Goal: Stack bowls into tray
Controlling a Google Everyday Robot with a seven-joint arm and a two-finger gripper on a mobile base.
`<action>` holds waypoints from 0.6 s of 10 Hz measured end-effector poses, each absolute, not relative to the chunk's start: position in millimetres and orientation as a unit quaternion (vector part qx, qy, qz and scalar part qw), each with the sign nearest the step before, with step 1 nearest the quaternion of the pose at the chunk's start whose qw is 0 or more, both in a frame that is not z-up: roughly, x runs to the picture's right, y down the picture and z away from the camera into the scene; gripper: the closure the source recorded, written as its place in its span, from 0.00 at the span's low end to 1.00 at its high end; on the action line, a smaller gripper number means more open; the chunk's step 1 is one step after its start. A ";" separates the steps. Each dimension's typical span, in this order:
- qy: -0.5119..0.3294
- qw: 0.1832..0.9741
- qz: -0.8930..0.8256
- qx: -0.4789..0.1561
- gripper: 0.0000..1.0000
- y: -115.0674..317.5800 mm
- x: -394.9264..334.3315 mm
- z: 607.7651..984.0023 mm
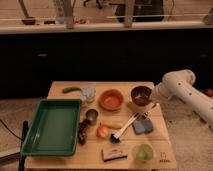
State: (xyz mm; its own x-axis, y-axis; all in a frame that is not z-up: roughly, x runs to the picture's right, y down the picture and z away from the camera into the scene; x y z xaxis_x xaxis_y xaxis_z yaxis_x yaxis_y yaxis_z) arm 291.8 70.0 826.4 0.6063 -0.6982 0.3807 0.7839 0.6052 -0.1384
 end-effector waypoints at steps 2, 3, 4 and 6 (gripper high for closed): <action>-0.177 0.867 -0.447 -0.130 1.00 61.0 272.6 822.1; -0.194 0.856 -0.463 -0.122 1.00 59.6 262.7 820.4; -0.212 0.845 -0.478 -0.115 1.00 57.9 251.1 819.9; -0.250 0.820 -0.505 -0.098 1.00 53.6 228.1 821.2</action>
State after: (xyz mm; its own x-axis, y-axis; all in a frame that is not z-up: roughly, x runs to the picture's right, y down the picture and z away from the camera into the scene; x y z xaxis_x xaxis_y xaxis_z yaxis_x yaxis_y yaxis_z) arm 228.1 53.6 821.2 0.3649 -0.7802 0.5080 0.8776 0.4704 0.0922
